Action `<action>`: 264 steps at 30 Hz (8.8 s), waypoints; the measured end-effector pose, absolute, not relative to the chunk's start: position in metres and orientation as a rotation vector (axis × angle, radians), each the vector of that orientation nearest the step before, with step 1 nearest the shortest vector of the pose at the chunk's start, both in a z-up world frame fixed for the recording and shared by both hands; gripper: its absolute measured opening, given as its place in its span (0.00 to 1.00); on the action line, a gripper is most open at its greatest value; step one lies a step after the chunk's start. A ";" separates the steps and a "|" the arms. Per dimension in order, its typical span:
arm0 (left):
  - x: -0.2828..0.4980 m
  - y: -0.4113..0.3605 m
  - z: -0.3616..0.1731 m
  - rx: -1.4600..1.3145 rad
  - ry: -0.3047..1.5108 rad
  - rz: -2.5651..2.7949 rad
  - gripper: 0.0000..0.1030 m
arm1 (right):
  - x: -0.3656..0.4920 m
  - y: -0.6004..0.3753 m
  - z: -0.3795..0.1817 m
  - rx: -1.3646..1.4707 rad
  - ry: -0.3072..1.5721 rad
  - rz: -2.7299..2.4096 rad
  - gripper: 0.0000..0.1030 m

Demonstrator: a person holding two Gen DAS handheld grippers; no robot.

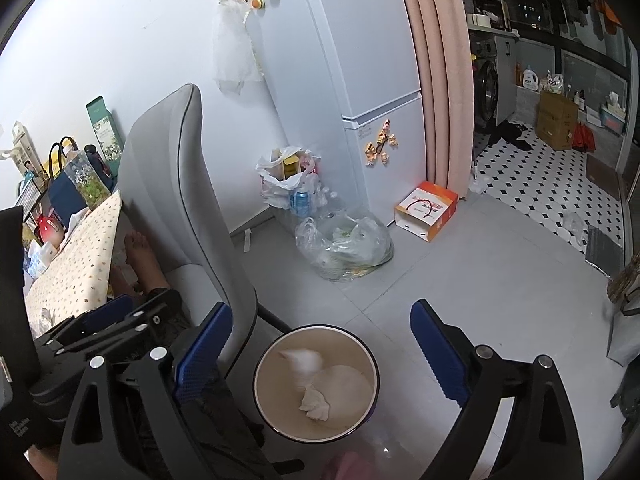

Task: Collect trash
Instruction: 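Open the right tool to drop the tissue while the left tool drops the wrapper into the bin, then move both open tools back from the bin to the table, then grasp the blue-and-white tissue packet with the left tool while the right tool grasps a white paper strip, then carry the packet and paper strip in both tools to the beige trash bin, then open the left tool to drop the packet while the right tool drops the paper into the bin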

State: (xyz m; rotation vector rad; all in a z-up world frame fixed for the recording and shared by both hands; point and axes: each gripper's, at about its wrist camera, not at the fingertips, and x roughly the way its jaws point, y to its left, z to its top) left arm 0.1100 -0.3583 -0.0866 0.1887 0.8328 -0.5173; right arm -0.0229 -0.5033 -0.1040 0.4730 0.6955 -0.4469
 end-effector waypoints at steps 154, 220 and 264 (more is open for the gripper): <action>0.085 0.085 -0.004 -0.316 0.592 0.108 0.14 | 0.075 -0.118 0.022 0.170 0.669 0.427 0.08; 0.112 -0.265 -0.031 0.080 0.724 -0.401 0.14 | 0.013 -0.424 -0.049 0.471 0.668 -0.102 0.08; 0.127 -0.343 -0.096 0.197 0.891 -0.499 0.15 | -0.004 -0.500 -0.090 0.532 0.670 -0.357 0.74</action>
